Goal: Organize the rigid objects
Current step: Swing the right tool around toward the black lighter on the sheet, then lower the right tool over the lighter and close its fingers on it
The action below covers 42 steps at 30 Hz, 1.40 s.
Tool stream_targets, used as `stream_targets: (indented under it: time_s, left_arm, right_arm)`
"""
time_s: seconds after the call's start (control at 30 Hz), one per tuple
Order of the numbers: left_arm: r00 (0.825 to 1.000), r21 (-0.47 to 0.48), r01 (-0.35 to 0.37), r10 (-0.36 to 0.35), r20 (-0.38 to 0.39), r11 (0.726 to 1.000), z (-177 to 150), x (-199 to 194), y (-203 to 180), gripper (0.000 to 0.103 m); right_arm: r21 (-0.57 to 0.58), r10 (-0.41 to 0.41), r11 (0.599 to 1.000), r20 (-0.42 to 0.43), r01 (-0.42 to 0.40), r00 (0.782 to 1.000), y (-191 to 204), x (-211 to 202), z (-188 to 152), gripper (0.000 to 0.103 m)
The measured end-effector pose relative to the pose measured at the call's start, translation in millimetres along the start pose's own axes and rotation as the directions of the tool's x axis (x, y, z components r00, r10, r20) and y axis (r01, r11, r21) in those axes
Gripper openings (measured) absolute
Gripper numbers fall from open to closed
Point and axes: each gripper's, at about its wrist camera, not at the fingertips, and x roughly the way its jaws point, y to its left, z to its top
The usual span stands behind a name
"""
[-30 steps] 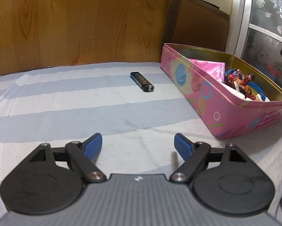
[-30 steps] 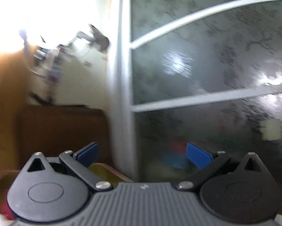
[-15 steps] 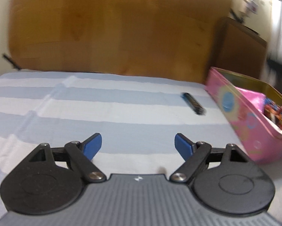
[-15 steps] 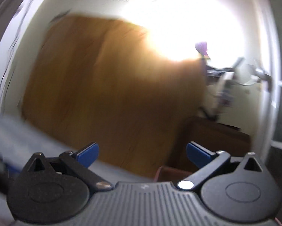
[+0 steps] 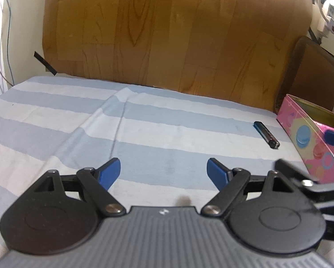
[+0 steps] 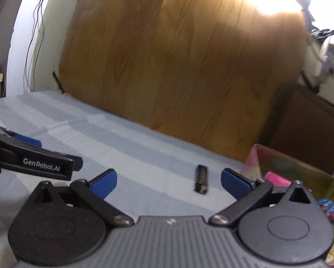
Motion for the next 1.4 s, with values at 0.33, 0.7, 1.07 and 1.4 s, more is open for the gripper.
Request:
stream_targets:
  time_s: [0.33,0.7,1.07,1.4]
  left_arm:
    - [1.000,-0.059,0.012,-0.012,0.001,0.998,2,3,8,0.087]
    - [0.999,-0.041,0.044,-0.045,-0.012,0.998,2,6,1,0.087]
    - [0.982,-0.148,0.164,-0.175,-0.065,0.975,1,15,12,0.087]
    - [0.944,-0.098,0.309,-0.318,-0.084,0.946,-10,12,-7,0.087]
  right_arm:
    - [0.096,-0.044,0.993,-0.206,0.065,0.978,-31,91,32,0.102]
    - [0.312,0.012,0.941,-0.424,0.133,0.905,-74,161,33,0.028]
    - [0.226,0.385,0.916,-0.270,-0.330,0.883,-22,22,-20,0.025]
    - [0.185,0.305,0.943,-0.154,-0.276,0.940,-29,-57,-62,0.048]
